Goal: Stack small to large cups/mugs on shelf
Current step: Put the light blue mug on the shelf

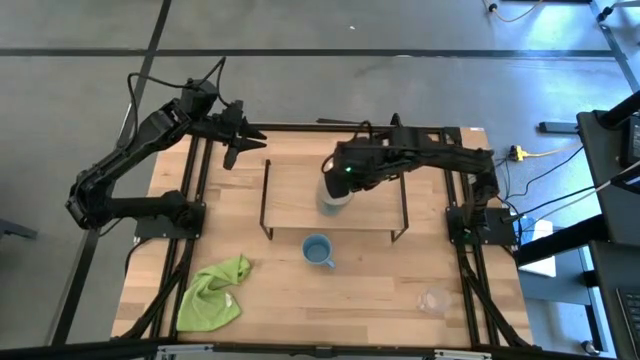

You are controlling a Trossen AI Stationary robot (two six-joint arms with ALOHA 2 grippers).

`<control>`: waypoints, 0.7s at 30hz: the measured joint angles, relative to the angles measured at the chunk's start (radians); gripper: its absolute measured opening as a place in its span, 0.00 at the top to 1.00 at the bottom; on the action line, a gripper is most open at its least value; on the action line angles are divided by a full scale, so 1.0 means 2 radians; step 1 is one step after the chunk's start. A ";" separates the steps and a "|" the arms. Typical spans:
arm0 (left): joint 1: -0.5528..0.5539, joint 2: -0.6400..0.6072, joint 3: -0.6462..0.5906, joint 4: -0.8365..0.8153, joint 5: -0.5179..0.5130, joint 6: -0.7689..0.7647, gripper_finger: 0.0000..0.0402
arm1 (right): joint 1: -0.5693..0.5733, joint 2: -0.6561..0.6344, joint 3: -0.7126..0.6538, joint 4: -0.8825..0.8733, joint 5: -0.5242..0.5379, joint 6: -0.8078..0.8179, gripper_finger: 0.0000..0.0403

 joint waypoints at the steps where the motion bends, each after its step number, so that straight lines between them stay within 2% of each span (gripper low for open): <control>1: 0.000 0.000 0.000 0.000 0.000 0.000 0.76 | 0.000 -0.004 -0.002 -0.001 0.001 0.000 0.94; 8: 0.000 0.000 0.000 -0.002 0.000 0.000 0.76 | 0.000 -0.012 -0.004 0.000 0.007 -0.004 0.94; 17: 0.000 0.000 0.000 -0.016 0.000 -0.001 0.76 | 0.000 -0.031 -0.071 -0.001 -0.010 0.008 0.94; 21: 0.000 0.000 0.000 -0.020 0.000 -0.001 0.76 | 0.000 -0.052 -0.078 0.000 0.005 0.023 0.94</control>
